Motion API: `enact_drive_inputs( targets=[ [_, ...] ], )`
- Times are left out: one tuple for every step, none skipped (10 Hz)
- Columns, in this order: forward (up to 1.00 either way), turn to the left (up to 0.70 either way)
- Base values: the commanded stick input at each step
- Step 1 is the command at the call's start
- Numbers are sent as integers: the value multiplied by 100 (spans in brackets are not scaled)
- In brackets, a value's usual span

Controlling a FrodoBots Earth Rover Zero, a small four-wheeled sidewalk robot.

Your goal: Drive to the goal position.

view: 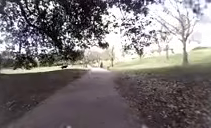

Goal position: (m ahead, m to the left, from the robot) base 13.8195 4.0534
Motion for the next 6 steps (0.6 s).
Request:
enact_drive_inputs(
  targets=[
    [70,1],
    [70,1],
    [70,1],
    [70,1],
    [70,1],
    [70,1]
  ],
)
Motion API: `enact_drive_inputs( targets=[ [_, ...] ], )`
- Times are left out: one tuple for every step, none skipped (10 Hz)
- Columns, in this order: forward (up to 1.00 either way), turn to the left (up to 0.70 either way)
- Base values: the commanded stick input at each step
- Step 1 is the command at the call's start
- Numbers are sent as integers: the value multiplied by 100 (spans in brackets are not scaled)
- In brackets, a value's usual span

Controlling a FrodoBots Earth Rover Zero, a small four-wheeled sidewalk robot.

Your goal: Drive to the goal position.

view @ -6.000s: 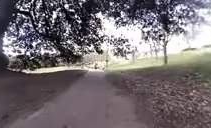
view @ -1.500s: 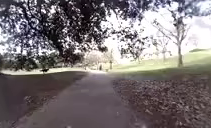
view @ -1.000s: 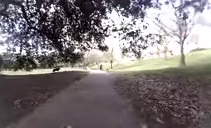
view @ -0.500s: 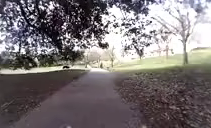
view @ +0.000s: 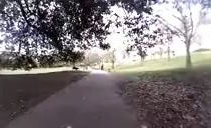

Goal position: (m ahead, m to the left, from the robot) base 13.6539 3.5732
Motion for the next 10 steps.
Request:
enact_drive_inputs(
  targets=[
    [70,1],
    [70,1],
    [70,1],
    [70,1],
    [70,1],
    [70,1],
    [70,1],
    [70,1],
    [70,1],
    [70,1]
  ],
)
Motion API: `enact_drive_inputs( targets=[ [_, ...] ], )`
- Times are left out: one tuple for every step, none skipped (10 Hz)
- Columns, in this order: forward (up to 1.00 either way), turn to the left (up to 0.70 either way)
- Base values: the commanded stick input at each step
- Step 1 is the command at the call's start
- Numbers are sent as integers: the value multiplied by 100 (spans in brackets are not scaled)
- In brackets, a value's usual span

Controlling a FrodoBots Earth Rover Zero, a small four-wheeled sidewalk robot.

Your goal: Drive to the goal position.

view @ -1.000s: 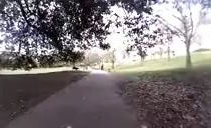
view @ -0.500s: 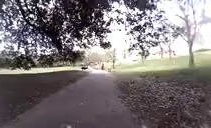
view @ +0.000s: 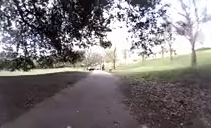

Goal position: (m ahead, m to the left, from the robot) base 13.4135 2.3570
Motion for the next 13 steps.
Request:
enact_drive_inputs(
  targets=[
    [70,1],
    [70,1],
    [70,1],
    [70,1],
    [70,1],
    [70,1],
    [70,1],
    [70,1],
    [70,1],
    [70,1],
    [70,1],
    [70,1],
    [70,1]
  ],
)
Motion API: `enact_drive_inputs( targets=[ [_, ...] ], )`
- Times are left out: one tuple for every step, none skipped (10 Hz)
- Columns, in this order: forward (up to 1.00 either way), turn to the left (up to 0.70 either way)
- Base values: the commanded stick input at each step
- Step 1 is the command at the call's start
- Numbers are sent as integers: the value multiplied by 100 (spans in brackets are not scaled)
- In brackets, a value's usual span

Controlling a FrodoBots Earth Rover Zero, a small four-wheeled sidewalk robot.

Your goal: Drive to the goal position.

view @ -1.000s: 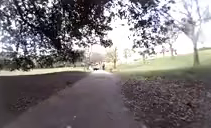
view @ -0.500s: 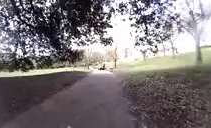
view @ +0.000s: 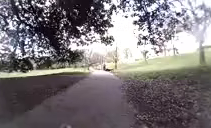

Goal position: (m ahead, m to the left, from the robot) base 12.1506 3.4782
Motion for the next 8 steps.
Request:
enact_drive_inputs(
  targets=[
    [70,1],
    [70,1],
    [70,1],
    [70,1],
    [70,1],
    [70,1],
    [70,1],
    [70,1]
  ],
)
